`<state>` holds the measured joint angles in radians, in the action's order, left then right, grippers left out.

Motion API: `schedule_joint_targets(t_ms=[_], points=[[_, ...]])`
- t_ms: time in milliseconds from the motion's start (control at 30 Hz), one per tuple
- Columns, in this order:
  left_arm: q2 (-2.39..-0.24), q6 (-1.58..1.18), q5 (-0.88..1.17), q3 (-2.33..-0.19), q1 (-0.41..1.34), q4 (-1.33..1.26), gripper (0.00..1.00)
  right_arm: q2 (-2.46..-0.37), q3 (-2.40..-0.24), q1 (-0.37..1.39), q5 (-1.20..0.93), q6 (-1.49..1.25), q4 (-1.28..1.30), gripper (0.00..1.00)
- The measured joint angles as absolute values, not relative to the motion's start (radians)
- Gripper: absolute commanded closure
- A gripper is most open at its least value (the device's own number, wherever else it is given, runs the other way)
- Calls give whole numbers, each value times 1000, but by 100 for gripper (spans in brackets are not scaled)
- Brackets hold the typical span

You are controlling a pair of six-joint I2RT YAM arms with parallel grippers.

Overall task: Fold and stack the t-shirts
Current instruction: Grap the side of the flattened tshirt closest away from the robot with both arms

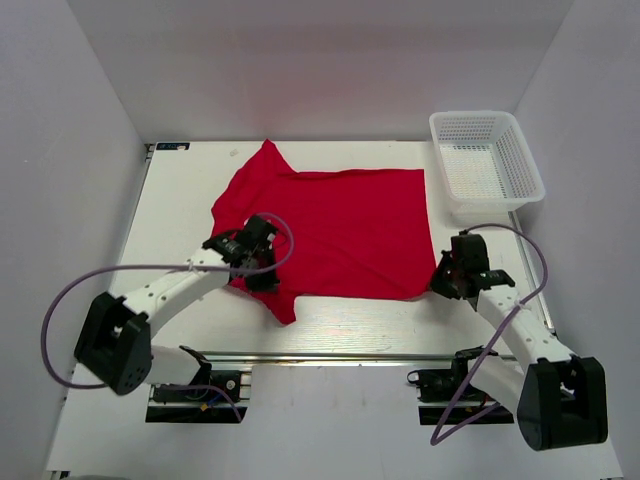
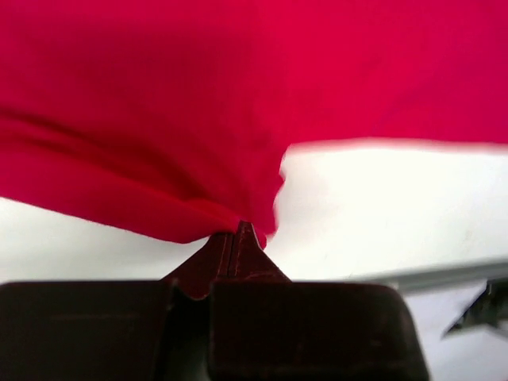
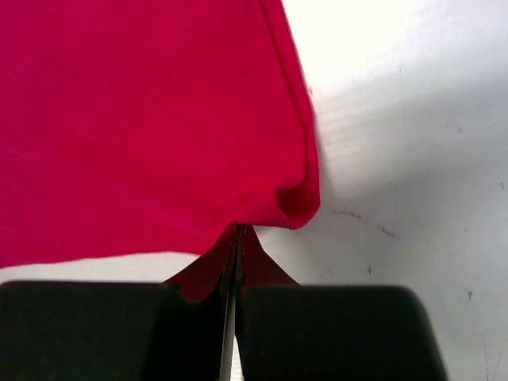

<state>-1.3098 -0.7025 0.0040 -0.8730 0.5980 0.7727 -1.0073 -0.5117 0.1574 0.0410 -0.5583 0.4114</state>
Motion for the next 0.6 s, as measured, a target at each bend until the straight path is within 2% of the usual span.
schedule_joint_targets(t_ms=[133, 367, 600], points=[[-1426, -690, -90, -1015, 585, 776, 100, -1081, -560, 157, 44, -550, 387, 100], [-1494, -673, -226, -1188, 517, 810, 100, -1203, -684, 157, 85, -541, 388, 100], [-1588, -635, -281, -1351, 439, 820, 100, -1333, -847, 157, 113, -517, 395, 100]])
